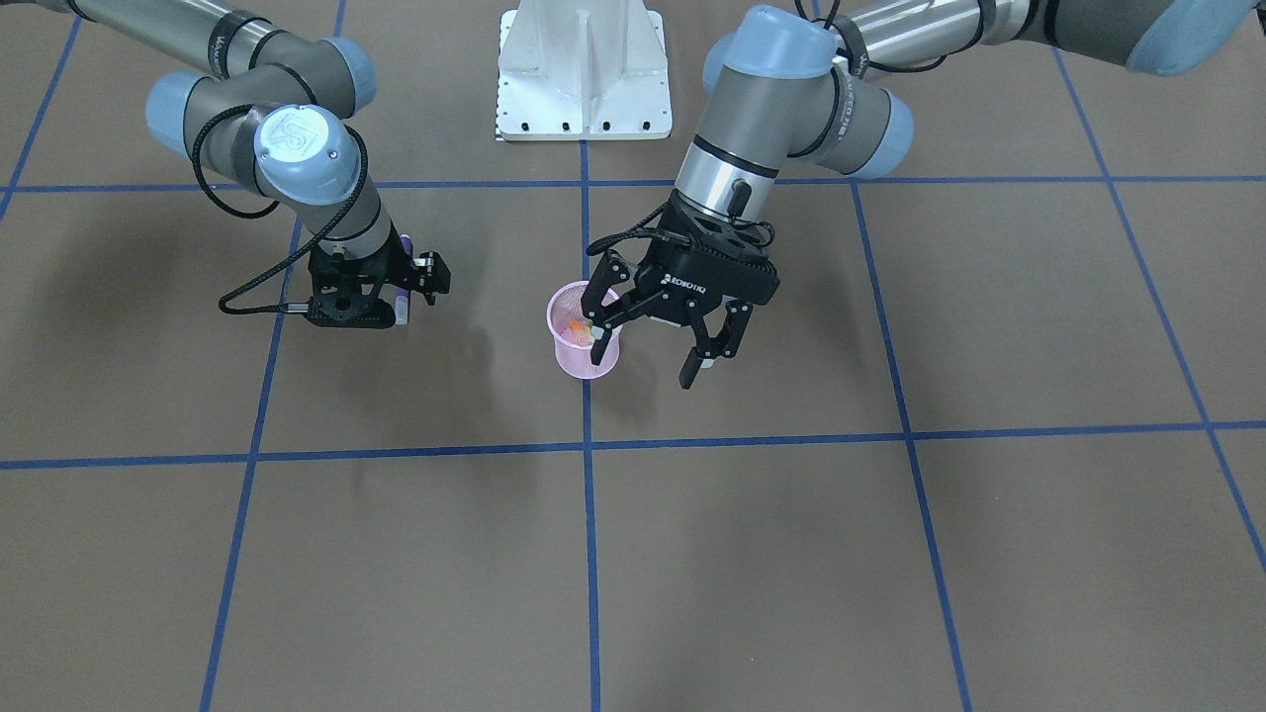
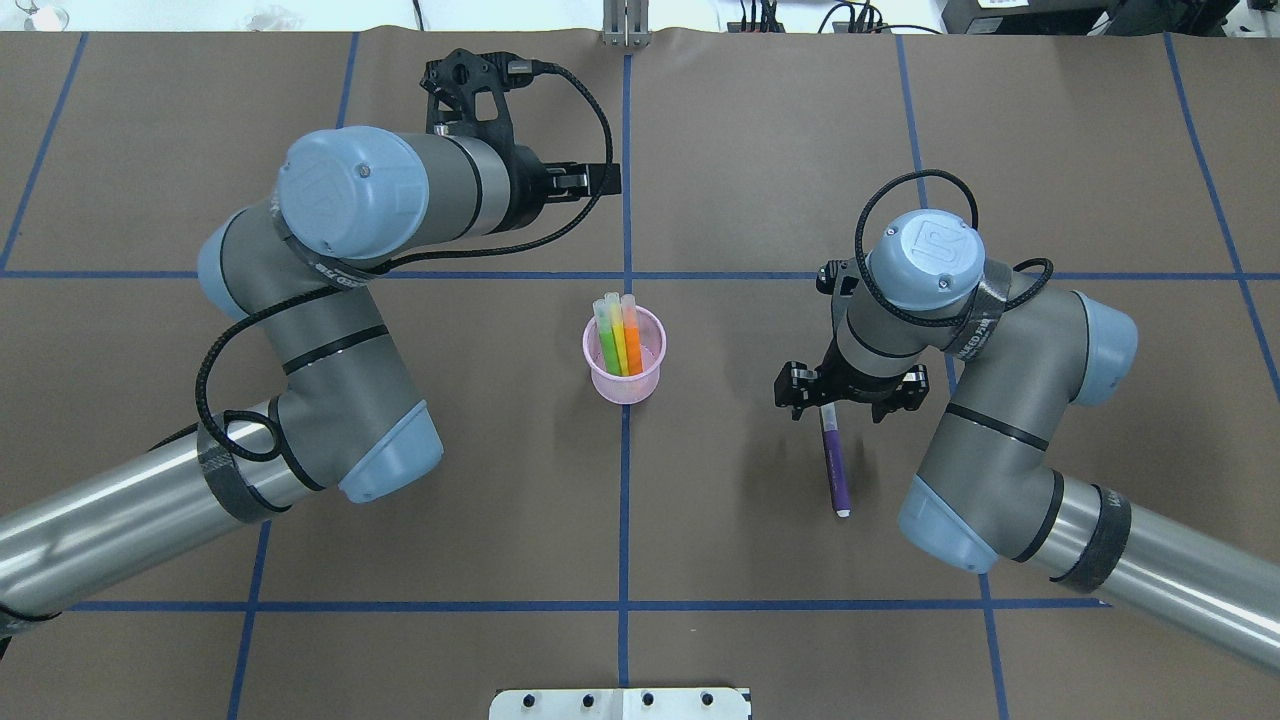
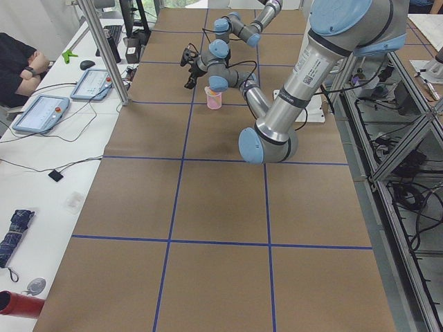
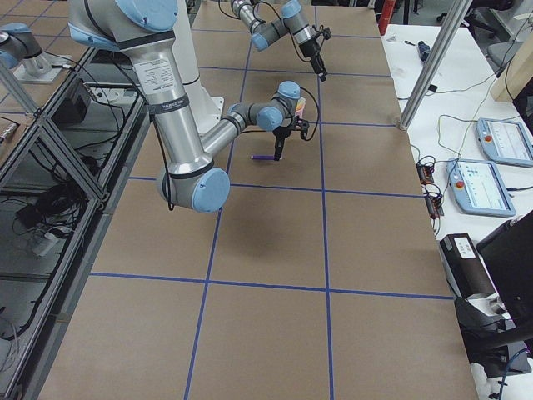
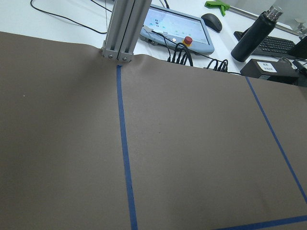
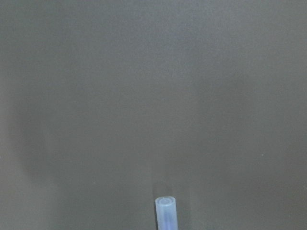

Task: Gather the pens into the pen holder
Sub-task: 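Lower the right gripper onto the purple marker and close while the left withdraws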

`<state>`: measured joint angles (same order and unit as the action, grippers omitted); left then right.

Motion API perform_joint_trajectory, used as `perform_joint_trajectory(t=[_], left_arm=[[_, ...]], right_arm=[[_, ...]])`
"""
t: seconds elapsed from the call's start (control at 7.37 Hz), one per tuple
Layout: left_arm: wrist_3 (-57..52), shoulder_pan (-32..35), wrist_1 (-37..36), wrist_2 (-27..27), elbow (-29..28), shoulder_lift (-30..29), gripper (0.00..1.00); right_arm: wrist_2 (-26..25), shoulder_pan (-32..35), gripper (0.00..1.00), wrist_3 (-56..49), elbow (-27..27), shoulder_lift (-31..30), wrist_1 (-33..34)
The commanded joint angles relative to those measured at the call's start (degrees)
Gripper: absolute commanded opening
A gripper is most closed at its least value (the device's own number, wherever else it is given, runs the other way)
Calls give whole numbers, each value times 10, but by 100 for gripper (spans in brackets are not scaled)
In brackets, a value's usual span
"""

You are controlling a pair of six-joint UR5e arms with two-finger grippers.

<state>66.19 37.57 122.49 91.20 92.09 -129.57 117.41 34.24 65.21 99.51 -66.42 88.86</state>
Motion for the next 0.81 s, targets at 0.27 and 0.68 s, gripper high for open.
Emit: perform_joint_trajectory(t=[0.27,0.68], left_arm=[[-71,74,-2,87,-9,34,99],[-83,88,-1,106,-8,44,99]], right_arm=[[0,-9,70,-2,-1,-7,1],[0,-16,69,-8,-4,-12,0]])
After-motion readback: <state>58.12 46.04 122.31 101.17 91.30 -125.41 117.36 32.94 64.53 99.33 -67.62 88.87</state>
